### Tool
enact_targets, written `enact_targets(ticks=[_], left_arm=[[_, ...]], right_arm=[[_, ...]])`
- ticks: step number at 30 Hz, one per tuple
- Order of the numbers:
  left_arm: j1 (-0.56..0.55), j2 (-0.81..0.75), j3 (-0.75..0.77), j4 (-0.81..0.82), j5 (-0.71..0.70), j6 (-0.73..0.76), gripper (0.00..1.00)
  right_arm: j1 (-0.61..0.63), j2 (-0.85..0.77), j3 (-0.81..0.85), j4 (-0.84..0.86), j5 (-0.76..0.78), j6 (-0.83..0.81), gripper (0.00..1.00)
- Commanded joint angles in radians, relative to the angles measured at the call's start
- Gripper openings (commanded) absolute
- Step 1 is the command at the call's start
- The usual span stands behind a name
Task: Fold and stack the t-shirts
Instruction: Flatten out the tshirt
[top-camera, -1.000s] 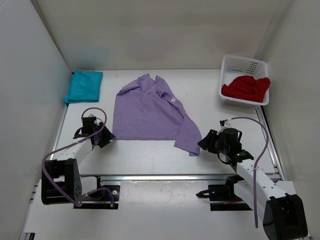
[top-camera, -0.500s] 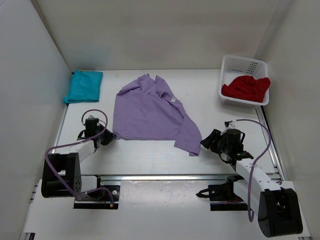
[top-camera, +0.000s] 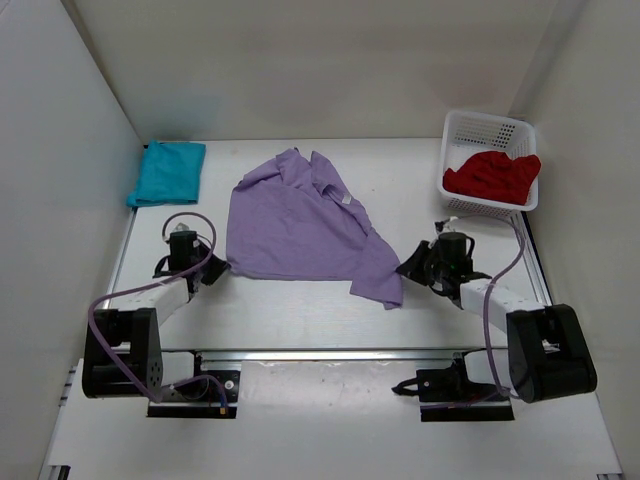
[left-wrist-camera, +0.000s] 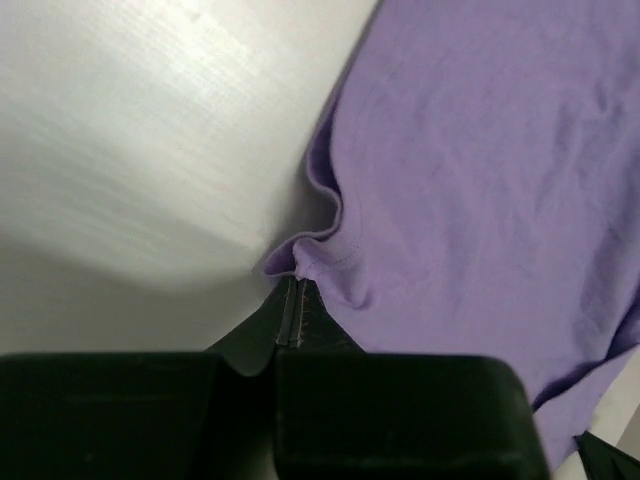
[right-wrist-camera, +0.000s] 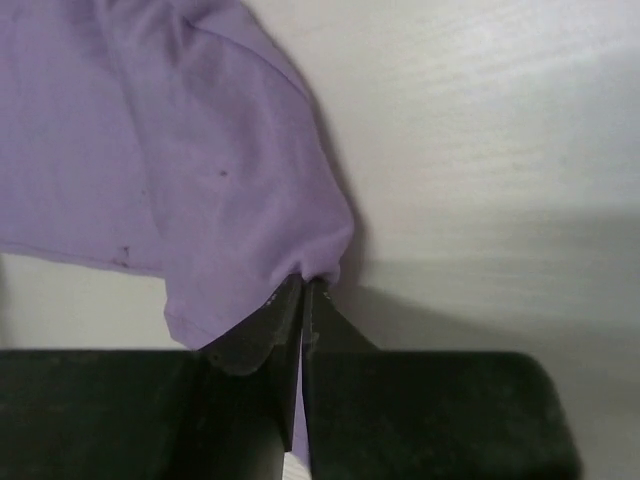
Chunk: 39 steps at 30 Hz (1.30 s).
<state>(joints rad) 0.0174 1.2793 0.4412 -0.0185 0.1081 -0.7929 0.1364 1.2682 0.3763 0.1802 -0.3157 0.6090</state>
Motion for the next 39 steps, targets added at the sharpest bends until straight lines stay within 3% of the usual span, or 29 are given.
enact_targets(ticks=[1, 4, 7, 9, 12, 14, 16, 17, 19, 23, 24, 27, 29, 32, 39], left_arm=[[-0.005, -0.040, 0.076, -0.010, -0.021, 0.038, 0.00], [0.004, -0.034, 0.119, -0.003, 0.014, 0.024, 0.00], [0.041, -0.023, 0.143, 0.000, 0.074, 0.018, 0.00], [0.035, -0.015, 0.145, 0.006, 0.082, 0.018, 0.00], [0.024, -0.002, 0.142, 0.006, 0.108, 0.011, 0.00], [0.041, 0.017, 0.156, 0.000, 0.133, 0.012, 0.00], [0.035, 0.017, 0.157, 0.008, 0.133, 0.014, 0.00], [0.032, 0.017, 0.156, 0.008, 0.133, 0.017, 0.00], [0.018, 0.020, 0.162, 0.000, 0.134, 0.020, 0.00], [0.004, 0.022, 0.169, 0.006, 0.142, 0.023, 0.00], [0.001, 0.022, 0.172, 0.002, 0.143, 0.027, 0.00], [-0.051, 0.002, 0.175, -0.006, 0.140, 0.043, 0.00], [-0.066, -0.005, 0.188, -0.015, 0.125, 0.053, 0.00], [-0.102, -0.020, 0.189, -0.038, 0.105, 0.067, 0.00], [-0.145, -0.032, 0.168, -0.020, 0.097, 0.069, 0.00]], right_arm=[[0.107, -0.097, 0.172, -0.069, 0.129, -0.093, 0.00], [0.221, -0.139, 0.317, -0.268, 0.185, -0.152, 0.00], [0.258, -0.210, 0.253, -0.346, 0.267, -0.131, 0.05], [0.122, -0.259, 0.152, -0.309, 0.219, -0.097, 0.04], [-0.109, -0.259, 0.027, -0.216, -0.024, -0.052, 0.00], [-0.217, -0.227, -0.031, -0.144, -0.136, -0.029, 0.01], [-0.239, -0.159, -0.028, -0.127, -0.138, -0.029, 0.02], [-0.209, -0.144, -0.010, -0.136, -0.100, -0.029, 0.05], [-0.155, -0.125, 0.018, -0.156, -0.031, -0.048, 0.27], [0.075, -0.199, 0.156, -0.342, 0.312, -0.138, 0.45], [0.127, -0.223, 0.180, -0.384, 0.411, -0.158, 0.45], [0.250, -0.273, 0.211, -0.464, 0.495, -0.187, 0.37], [0.336, -0.238, 0.217, -0.493, 0.486, -0.189, 0.25], [0.498, -0.126, 0.207, -0.478, 0.467, -0.195, 0.17], [0.689, 0.060, 0.279, -0.459, 0.527, -0.152, 0.35]])
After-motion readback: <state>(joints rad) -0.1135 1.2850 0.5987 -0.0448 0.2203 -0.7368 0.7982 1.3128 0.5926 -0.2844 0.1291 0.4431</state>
